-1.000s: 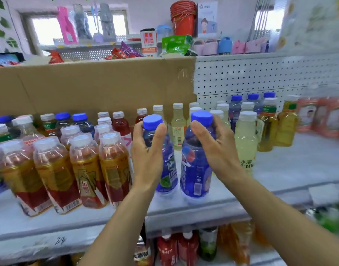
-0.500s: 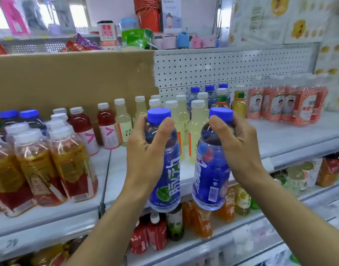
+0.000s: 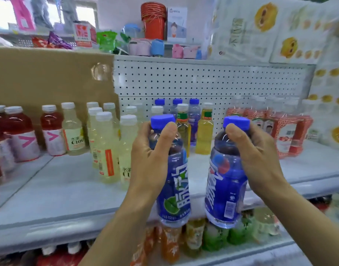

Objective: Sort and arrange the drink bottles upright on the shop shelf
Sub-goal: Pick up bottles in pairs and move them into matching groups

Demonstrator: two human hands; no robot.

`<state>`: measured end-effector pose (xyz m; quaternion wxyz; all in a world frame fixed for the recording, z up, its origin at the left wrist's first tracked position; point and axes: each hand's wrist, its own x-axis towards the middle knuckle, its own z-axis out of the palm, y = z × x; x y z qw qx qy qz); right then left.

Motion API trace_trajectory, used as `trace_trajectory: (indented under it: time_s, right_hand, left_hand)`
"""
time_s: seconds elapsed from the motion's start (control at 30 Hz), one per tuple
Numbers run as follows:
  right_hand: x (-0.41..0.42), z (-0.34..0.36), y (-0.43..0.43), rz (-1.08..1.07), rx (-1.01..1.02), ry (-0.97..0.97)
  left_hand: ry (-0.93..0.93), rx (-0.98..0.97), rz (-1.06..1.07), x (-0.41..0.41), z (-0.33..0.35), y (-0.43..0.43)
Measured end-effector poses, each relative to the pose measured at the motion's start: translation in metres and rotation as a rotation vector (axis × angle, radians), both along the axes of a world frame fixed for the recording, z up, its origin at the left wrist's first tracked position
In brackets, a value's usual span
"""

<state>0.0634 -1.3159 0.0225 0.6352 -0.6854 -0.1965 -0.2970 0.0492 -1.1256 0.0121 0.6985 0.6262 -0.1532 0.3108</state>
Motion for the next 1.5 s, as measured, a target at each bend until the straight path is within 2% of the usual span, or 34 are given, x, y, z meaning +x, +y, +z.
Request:
trace_trajectory:
  time_s: [0.33, 0.53, 0.7, 0.8, 0.83, 0.9, 0.97, 1.07, 1.17, 1.27, 1.43, 1.5]
  right_hand:
    - [0.093, 0.006, -0.059, 0.045, -0.032, 0.027]
    - [0.140, -0.011, -0.071, 0.001, -0.080, 0.072]
    - [0.173, -0.013, -0.082, -0.098, -0.052, 0.111]
    - [0.184, -0.012, -0.088, -0.126, -0.073, 0.142]
    - [0.186, -0.013, -0.090, -0.123, -0.078, 0.158]
    - [0.189, -0.013, -0.092, -0.112, -0.086, 0.184]
    - [0.190, -0.013, -0.093, -0.109, -0.087, 0.196]
    - [0.194, -0.012, -0.093, -0.127, -0.103, 0.204]
    - [0.199, 0.007, -0.095, -0.161, -0.144, 0.143]
    - [0.208, 0.047, -0.092, -0.182, -0.377, 0.056]
    - [0.235, 0.096, -0.059, -0.120, -1.084, 0.200]
    - [0.243, 0.101, -0.048, -0.096, -1.277, 0.239]
  left_hand:
    - [0.086, 0.011, 0.080, 0.089, -0.003, -0.069]
    - [0.132, 0.124, 0.084, 0.152, -0.012, -0.098]
    - [0.153, 0.141, 0.005, 0.189, -0.010, -0.122]
    - [0.180, 0.217, -0.038, 0.196, -0.010, -0.119]
    - [0.150, 0.268, 0.035, 0.199, -0.010, -0.113]
    - [0.044, 0.346, 0.312, 0.206, -0.008, -0.094]
    - [0.015, 0.285, 0.452, 0.216, -0.002, -0.075]
    - [0.183, 0.203, 0.312, 0.235, 0.009, -0.060]
    - [0.297, 0.293, 0.249, 0.251, 0.011, -0.058]
    - [0.295, 0.338, 0.229, 0.257, 0.010, -0.057]
    - [0.219, 0.391, 0.255, 0.236, 0.007, -0.053]
    - [0.184, 0.367, 0.273, 0.222, 0.004, -0.048]
